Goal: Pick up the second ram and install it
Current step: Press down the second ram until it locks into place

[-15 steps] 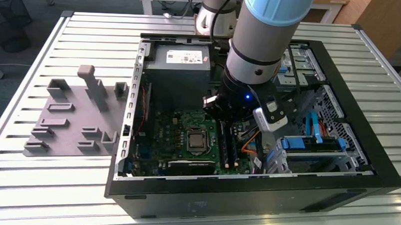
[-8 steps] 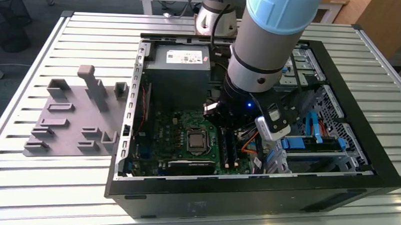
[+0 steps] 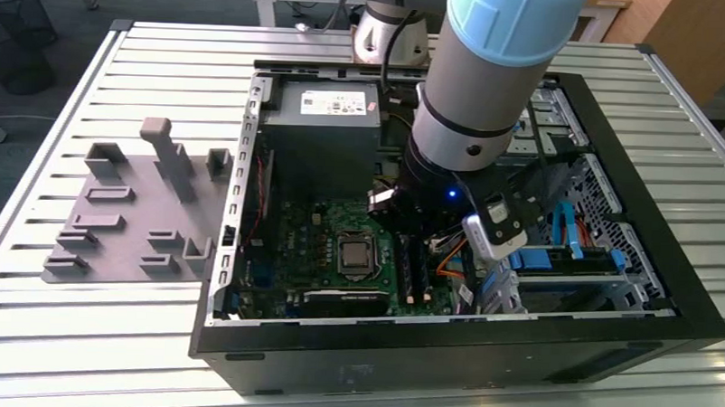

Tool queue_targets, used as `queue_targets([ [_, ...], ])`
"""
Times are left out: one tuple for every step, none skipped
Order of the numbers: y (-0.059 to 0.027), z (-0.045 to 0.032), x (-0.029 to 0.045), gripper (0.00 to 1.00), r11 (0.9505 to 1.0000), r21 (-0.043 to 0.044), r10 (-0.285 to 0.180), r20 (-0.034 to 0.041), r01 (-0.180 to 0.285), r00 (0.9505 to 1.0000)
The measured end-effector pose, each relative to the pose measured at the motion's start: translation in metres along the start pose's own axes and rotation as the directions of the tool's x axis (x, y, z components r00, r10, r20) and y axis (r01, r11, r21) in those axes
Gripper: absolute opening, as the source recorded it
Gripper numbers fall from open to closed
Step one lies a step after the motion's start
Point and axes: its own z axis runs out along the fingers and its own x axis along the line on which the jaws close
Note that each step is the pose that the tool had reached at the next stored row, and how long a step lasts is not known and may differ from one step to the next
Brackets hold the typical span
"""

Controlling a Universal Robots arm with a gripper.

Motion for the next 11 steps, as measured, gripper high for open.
queue_targets([
  [0.0000,-0.0005,0.0001,0.10,1.0000,0.0000,0.000,0.0000,0.000,1.0000],
  [0.0000,-0.0004,0.0001,0.10,1.0000,-0.0002,0.000,0.0000,0.000,1.0000],
  [0.0001,-0.0004,0.0001,0.10,1.0000,-0.0004,0.000,0.0001,0.000,1.0000],
  [0.0001,-0.0005,0.0001,0.10,1.0000,-0.0004,0.000,0.0001,0.000,1.0000],
  [0.0001,-0.0005,0.0001,0.10,1.0000,-0.0004,0.000,0.0001,0.000,1.0000],
  [0.0001,-0.0011,0.0003,0.10,1.0000,-0.0002,0.000,0.0001,0.000,1.0000],
  [0.0001,-0.0016,0.0004,0.10,1.0000,-0.0002,0.000,0.0001,0.000,1.0000],
  [0.0001,-0.0016,0.0004,0.10,1.0000,-0.0002,0.000,0.0001,0.000,1.0000],
  [0.0001,-0.0017,0.0004,0.10,1.0000,-0.0002,0.000,0.0000,0.000,1.0000],
  [0.0001,-0.0017,0.0004,0.10,1.0000,-0.0002,0.000,0.0001,0.000,1.0000],
  [0.0001,-0.0018,0.0004,0.10,1.0000,-0.0002,0.000,0.0001,0.000,1.0000],
])
